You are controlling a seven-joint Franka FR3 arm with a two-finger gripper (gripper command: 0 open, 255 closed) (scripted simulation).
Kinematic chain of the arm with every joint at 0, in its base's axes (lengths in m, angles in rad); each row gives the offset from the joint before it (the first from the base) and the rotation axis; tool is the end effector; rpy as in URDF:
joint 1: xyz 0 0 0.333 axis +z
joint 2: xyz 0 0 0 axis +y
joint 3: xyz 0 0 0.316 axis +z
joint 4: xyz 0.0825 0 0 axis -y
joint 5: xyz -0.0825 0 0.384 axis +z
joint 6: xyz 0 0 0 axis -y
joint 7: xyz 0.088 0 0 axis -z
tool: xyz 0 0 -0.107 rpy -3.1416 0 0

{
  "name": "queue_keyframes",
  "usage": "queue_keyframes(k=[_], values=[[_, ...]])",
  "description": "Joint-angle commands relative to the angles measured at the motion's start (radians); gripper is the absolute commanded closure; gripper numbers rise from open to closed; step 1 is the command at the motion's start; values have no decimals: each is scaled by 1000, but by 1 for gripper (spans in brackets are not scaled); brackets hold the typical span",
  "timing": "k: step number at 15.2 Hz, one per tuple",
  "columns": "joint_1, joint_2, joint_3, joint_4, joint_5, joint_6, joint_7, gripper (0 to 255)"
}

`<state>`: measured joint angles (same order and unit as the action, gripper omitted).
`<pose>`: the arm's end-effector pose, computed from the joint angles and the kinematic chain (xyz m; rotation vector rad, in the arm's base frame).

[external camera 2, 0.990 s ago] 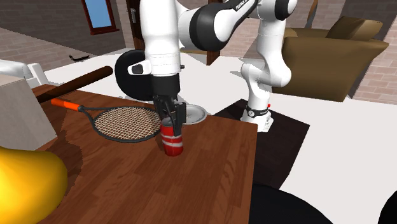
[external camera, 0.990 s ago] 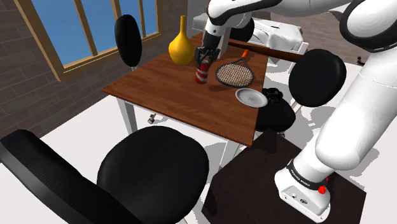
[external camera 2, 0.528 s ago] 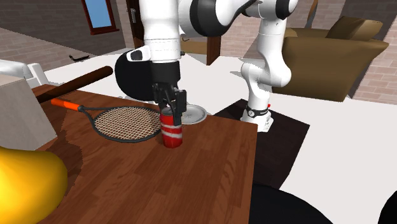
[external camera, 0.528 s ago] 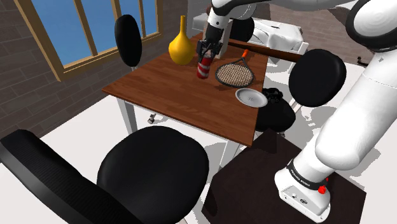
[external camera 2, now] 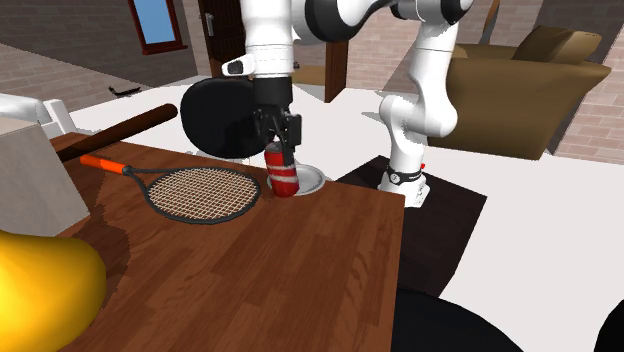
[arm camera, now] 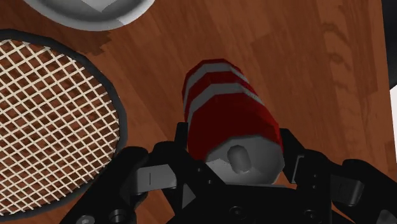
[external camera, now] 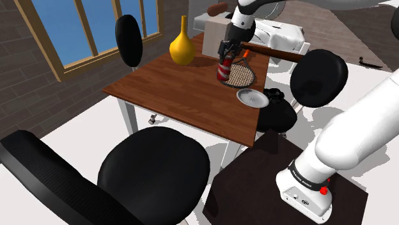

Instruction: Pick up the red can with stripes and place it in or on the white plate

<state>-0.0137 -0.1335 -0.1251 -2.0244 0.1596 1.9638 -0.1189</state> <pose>0.5222 -0.0650 0.5147 -2.9807 0.1124 -0.1375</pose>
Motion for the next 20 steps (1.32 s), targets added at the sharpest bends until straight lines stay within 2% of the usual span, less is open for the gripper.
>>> queue_keyframes(k=[1, 13, 20], values=[[-18, -64, -20, -58, -10, -12, -33, 255], [-134, -348, -155, -253, -108, -122, -220, 255], [-136, -339, -163, -339, -107, -27, -235, 255]])
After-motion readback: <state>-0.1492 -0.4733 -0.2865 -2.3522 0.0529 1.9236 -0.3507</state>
